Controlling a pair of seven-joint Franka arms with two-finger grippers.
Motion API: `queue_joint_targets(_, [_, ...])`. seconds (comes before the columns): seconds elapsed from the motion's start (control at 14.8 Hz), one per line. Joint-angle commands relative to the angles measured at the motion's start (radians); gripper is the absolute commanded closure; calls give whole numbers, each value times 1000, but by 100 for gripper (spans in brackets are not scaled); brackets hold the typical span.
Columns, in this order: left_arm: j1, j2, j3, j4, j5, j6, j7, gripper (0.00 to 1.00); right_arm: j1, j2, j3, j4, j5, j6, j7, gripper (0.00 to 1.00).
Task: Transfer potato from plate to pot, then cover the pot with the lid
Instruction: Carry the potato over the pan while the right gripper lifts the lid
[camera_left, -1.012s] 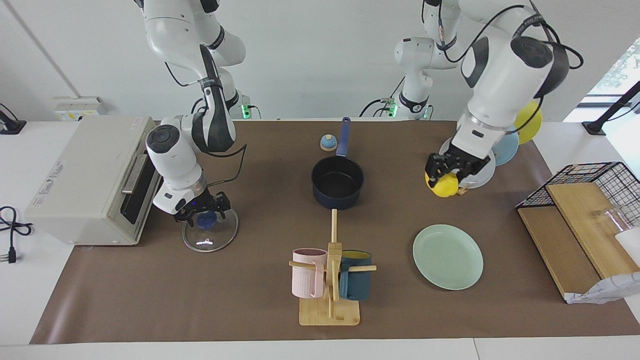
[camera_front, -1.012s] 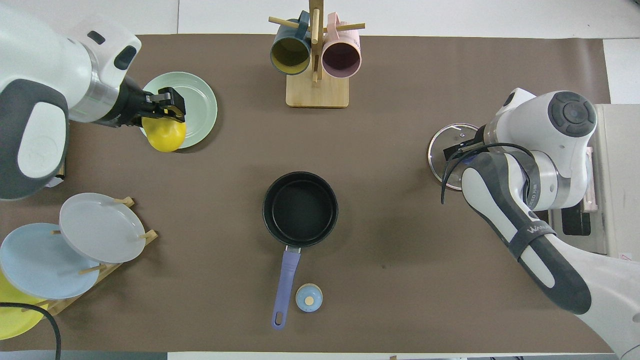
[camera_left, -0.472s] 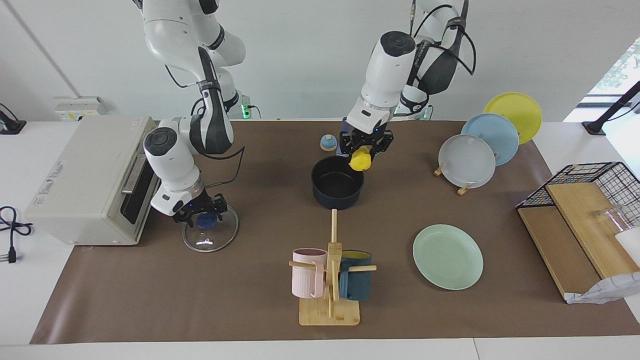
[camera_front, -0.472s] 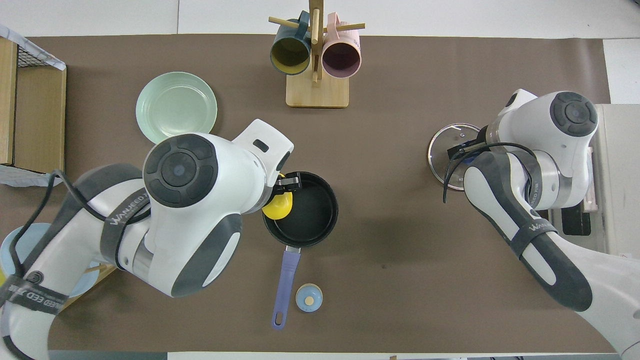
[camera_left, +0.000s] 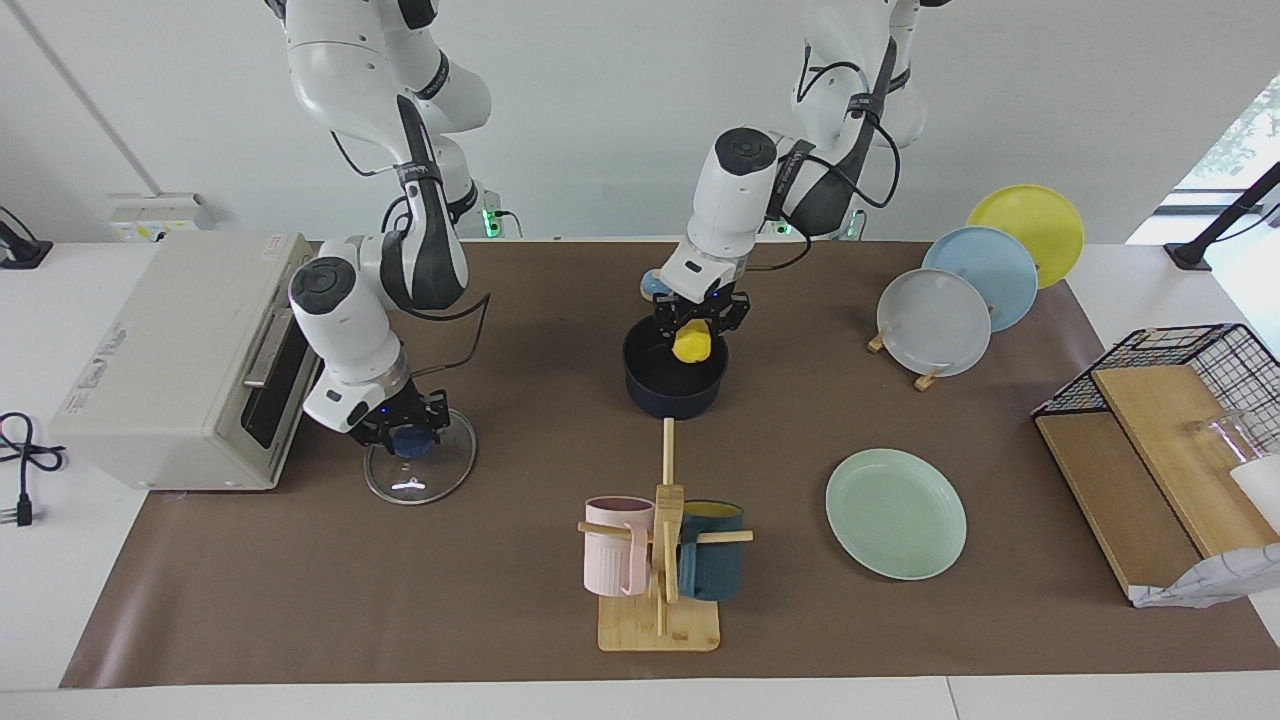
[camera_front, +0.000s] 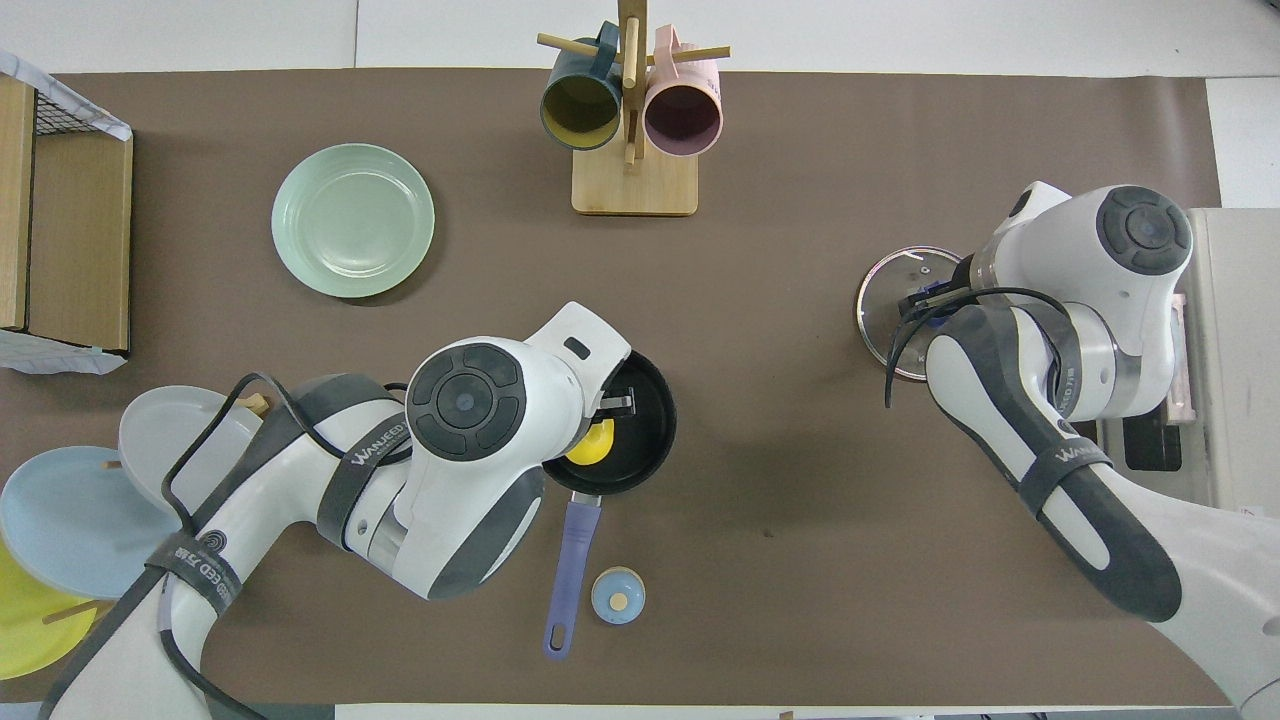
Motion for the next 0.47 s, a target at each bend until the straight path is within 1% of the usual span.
queue_joint_targets(0.0, [-27, 1, 18, -52, 4, 57, -9, 100, -9, -6, 7, -1, 1, -11, -23, 55])
queue_joint_targets(0.13, [-39, 29, 20, -57, 10, 97, -12, 100, -3, -8, 7, 20, 4, -35, -20, 55])
queue_joint_targets(0.34, [-41, 52, 20, -57, 14, 114, -12, 100, 17, -11, 8, 83, 13, -128, 11, 56])
queue_joint_targets(0.4, [-46, 61, 20, -57, 23, 122, -13, 100, 32, -14, 8, 104, 13, -156, 26, 62])
